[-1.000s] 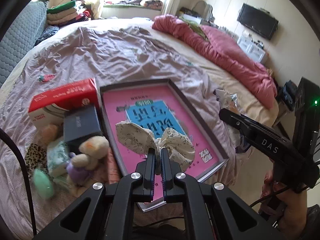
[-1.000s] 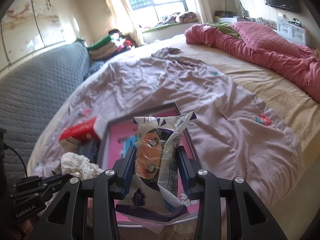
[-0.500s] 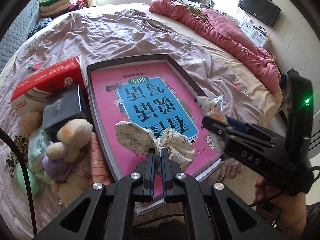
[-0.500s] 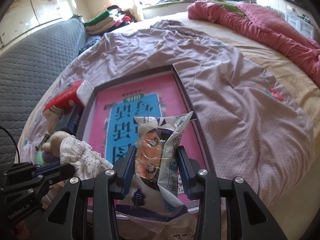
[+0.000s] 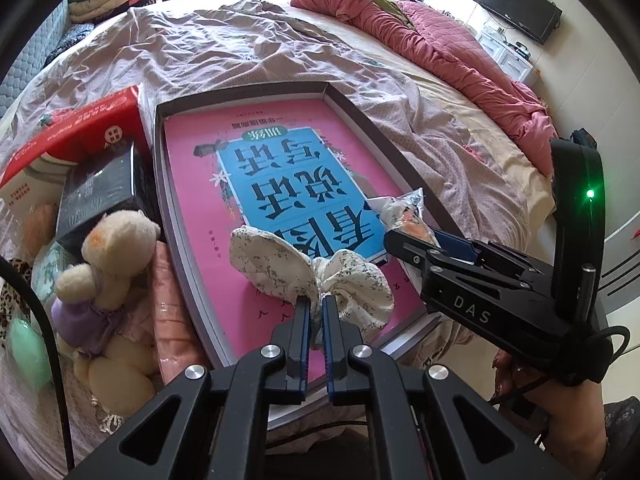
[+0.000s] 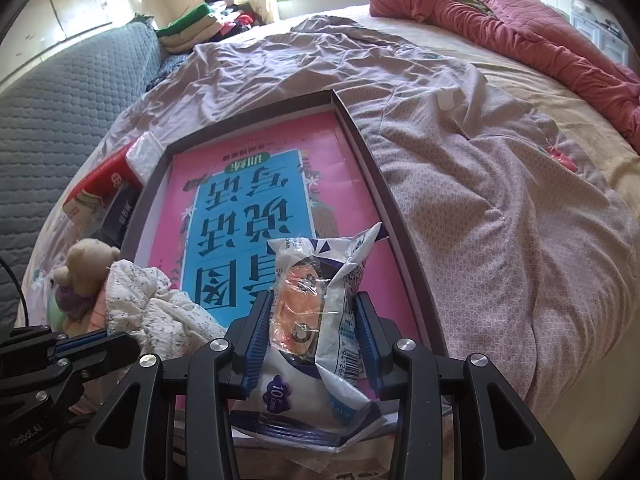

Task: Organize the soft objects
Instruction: 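Carry the scrunchie in the left tool and snack bag in the right tool over the pink book tray, then open the left tool onto the tray while the right tool releases the snack bag beside it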

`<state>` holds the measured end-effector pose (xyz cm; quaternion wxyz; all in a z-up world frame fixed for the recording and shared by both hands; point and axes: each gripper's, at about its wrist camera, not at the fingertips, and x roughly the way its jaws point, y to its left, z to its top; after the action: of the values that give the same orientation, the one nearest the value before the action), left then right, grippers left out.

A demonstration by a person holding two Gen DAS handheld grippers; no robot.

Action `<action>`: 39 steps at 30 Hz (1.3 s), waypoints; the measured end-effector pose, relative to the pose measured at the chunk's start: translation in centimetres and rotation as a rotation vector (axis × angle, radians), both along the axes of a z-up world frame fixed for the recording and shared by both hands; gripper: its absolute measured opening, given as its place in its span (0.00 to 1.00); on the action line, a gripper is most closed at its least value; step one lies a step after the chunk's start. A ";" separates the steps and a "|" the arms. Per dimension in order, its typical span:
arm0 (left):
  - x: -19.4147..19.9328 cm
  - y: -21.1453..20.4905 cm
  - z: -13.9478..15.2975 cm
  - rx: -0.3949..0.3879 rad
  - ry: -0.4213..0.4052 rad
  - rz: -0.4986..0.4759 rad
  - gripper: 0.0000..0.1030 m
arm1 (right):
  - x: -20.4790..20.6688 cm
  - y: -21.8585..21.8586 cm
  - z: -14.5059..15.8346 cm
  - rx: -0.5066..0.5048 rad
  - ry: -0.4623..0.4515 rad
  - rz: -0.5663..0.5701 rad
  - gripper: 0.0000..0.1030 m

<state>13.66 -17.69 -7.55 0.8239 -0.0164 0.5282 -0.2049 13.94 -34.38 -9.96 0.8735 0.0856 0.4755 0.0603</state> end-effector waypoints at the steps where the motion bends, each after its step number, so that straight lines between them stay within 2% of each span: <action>1: 0.0 0.0 -0.1 0.001 0.002 0.000 0.06 | 0.0 0.0 -0.1 -0.004 0.000 -0.004 0.41; 9: -0.4 0.2 -1.3 0.004 0.040 0.003 0.06 | 0.1 -0.4 -0.6 -0.019 -0.020 -0.030 0.42; 19: -0.4 0.6 -1.5 -0.047 0.068 0.017 0.06 | 0.2 -0.2 -0.8 -0.031 -0.015 -0.025 0.43; 25: -0.4 0.9 -1.8 -0.042 0.080 0.030 0.08 | 0.1 -0.2 -0.6 -0.026 -0.015 -0.024 0.51; 31: -0.5 1.3 -1.8 -0.031 0.081 0.041 0.21 | -0.1 -0.4 0.2 -0.026 -0.028 -0.033 0.55; 33: -0.6 1.5 -1.7 -0.022 0.073 0.045 0.30 | -0.2 -0.4 0.4 -0.025 -0.033 -0.031 0.56; 37: -0.7 1.7 -1.3 -0.023 0.062 0.048 0.40 | -0.2 -0.2 0.7 -0.031 -0.039 -0.024 0.56; 39: -0.8 1.9 -1.0 -0.024 0.054 0.049 0.48 | -0.2 -0.1 0.9 -0.039 -0.042 -0.023 0.56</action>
<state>12.85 -15.83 -8.54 0.8139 -0.0446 0.5470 -0.1904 13.72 -34.44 -9.06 0.8855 0.0727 0.4570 0.0429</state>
